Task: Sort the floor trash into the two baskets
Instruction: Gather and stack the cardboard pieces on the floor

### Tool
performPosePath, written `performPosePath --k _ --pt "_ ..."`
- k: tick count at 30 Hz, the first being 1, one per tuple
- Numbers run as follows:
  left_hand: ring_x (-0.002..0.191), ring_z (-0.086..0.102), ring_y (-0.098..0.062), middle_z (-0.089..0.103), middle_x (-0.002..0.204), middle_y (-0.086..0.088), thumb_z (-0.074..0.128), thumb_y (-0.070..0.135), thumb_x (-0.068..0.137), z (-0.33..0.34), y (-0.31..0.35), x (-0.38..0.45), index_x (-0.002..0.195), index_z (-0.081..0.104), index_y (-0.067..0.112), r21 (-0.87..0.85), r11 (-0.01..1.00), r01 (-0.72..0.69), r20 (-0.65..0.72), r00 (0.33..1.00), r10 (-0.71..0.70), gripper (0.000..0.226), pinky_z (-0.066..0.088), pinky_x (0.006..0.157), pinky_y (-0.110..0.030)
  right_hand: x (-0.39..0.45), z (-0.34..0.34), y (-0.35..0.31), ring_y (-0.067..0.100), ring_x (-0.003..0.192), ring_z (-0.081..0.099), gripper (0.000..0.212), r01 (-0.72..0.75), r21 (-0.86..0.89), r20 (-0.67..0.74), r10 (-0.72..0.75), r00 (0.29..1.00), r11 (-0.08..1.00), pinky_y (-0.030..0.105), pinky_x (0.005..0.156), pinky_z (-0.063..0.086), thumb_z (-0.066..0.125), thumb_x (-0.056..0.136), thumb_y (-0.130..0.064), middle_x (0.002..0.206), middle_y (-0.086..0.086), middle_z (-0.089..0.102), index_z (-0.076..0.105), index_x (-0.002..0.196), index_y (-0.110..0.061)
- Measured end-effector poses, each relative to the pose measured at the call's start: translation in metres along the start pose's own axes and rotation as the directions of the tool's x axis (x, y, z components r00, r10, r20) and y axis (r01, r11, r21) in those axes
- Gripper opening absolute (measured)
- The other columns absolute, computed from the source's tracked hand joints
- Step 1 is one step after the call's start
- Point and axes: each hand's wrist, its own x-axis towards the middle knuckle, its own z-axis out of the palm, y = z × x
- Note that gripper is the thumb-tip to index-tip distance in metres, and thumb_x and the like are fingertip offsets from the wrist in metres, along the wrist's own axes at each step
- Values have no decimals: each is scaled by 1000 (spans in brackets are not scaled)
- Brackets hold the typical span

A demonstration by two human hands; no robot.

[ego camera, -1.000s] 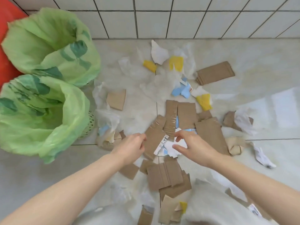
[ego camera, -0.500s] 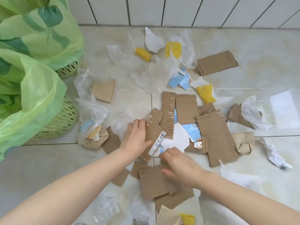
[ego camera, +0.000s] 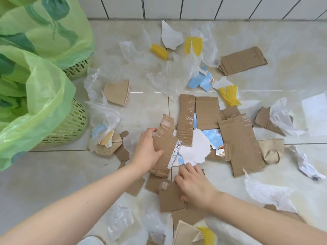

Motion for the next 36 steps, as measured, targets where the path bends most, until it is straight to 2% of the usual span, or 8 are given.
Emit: performPosePath --k 3,6,9,12,17,24,32,36 --pt "78 59 -12 56 87 7 73 8 78 -24 11 1 124 52 19 -101 993 60 188 981 -40 52 49 71 -21 -5 -29 8 26 94 47 33 -8 171 -34 14 999 985 36 70 31 75 66 -43 90 0 56 61 86 -20" --pt "73 61 -12 65 82 5 70 6 80 -54 22 1 101 67 12 -164 985 52 328 945 5 22 52 66 -18 -8 -64 20 20 94 44 17 22 373 -5 -22 1000 928 35 75 27 61 85 -31 85 -8 49 46 86 -23" --pt "77 63 -18 69 84 -4 69 4 81 -75 28 2 92 68 10 -231 971 65 345 938 19 12 56 75 -34 -5 -85 32 25 85 57 21 -12 492 37 -7 999 871 38 75 46 56 90 -31 86 1 62 44 92 -14" --pt "79 65 -21 70 96 -15 68 6 81 -83 25 3 95 67 9 -229 971 67 297 955 4 14 56 78 -41 -1 -92 35 28 87 58 22 -17 453 7 16 1000 891 40 74 47 52 94 -33 92 8 64 44 100 -12" --pt "94 69 -20 72 102 -5 68 9 81 -86 5 -15 106 67 16 -257 960 107 269 963 -35 26 56 83 -35 -5 -90 25 24 81 52 19 -37 467 -36 61 997 884 32 65 36 55 92 -28 91 8 60 47 96 -11" --pt "102 68 -18 73 107 -3 64 -3 80 -86 -21 -75 107 66 12 -319 940 124 421 907 23 31 54 90 -31 -42 -53 14 19 75 46 28 21 397 31 -37 999 918 32 65 36 59 85 -22 72 -5 45 35 71 -24" --pt "65 60 -2 64 74 12 73 11 74 -34 -36 -150 76 61 26 21 999 -43 603 797 22 19 51 62 -19 -90 -15 7 20 83 51 3 24 308 98 -57 994 951 27 65 33 52 80 -17 87 -1 45 52 84 -17" --pt "66 65 -17 62 72 6 70 19 67 5 -56 -172 80 62 23 289 955 -58 710 683 -174 16 49 53 -27 -105 5 3 25 98 56 16 -17 223 88 -3 996 975 32 67 41 50 80 -18 106 2 53 58 94 -14"
